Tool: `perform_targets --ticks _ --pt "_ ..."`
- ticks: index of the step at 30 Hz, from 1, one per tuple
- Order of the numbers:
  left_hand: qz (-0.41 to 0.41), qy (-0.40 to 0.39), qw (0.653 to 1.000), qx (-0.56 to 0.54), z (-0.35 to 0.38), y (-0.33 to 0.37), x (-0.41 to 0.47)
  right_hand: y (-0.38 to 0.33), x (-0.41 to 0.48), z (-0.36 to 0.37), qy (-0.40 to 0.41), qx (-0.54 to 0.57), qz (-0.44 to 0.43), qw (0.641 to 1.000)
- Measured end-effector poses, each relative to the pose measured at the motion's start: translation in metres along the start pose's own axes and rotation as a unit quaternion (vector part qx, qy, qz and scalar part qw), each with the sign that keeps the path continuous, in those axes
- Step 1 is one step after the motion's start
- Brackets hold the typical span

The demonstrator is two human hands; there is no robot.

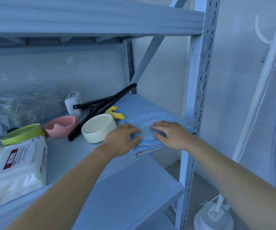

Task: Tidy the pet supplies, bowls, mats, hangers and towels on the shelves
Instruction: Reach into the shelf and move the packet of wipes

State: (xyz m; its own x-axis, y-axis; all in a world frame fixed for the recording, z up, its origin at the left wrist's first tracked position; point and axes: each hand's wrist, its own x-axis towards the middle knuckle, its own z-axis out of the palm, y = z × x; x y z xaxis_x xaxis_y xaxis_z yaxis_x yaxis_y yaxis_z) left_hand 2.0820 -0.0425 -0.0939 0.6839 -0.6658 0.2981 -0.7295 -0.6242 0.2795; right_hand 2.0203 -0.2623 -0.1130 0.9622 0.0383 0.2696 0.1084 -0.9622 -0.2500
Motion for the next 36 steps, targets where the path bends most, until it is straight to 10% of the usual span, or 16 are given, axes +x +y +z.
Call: perform_targets --ticks 36 --pt "-0.217 0.016 0.973 0.074 0.046 0.128 0.000 0.095 -0.001 -0.023 -0.069 0.043 -0.191 0.978"
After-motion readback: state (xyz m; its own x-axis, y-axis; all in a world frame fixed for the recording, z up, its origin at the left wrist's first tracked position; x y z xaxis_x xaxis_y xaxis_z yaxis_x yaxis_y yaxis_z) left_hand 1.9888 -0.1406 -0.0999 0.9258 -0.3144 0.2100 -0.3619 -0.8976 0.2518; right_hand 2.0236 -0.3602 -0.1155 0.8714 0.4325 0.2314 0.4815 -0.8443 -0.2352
